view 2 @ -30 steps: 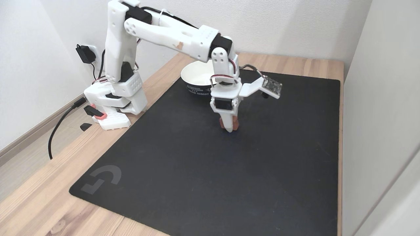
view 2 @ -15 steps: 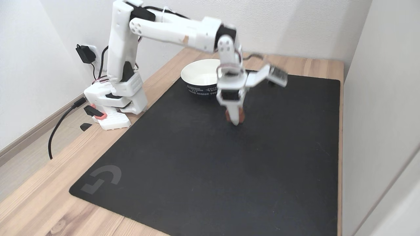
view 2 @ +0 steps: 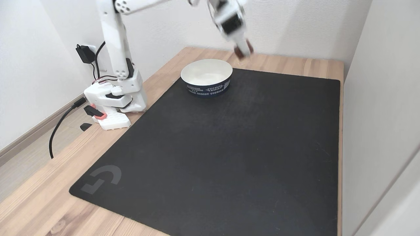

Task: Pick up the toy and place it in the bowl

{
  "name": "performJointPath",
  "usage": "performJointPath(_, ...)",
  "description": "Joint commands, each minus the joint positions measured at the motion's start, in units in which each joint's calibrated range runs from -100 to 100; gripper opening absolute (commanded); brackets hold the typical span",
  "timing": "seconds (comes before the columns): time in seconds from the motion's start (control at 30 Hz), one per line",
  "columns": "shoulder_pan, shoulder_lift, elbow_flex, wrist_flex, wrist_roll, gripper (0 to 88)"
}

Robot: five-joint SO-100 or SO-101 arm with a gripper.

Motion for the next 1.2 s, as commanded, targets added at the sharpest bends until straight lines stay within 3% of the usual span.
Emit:
performJointPath(0.0,-5.7,-8.3,-1.9,0.3,0.4,2.3)
performJointPath(0.13,-8.9,-12.7,3.5,0.3,0.4,2.3)
performJointPath(0.37,-12.5,-31.2,29.4,-0.7,-0.2,2.3)
performJointPath(0.63,-17.3,-49.0,57.7,-10.7,-0.2,2.4)
performJointPath(1.0,-14.0,-52.1,68.4,-11.6,-0.1,2.8)
performJointPath(1.07,-13.7,-52.0,68.6,-13.5,0.3,5.7)
performJointPath(1.17,-14.0,-52.0,68.6,-14.8,0.2,20.8)
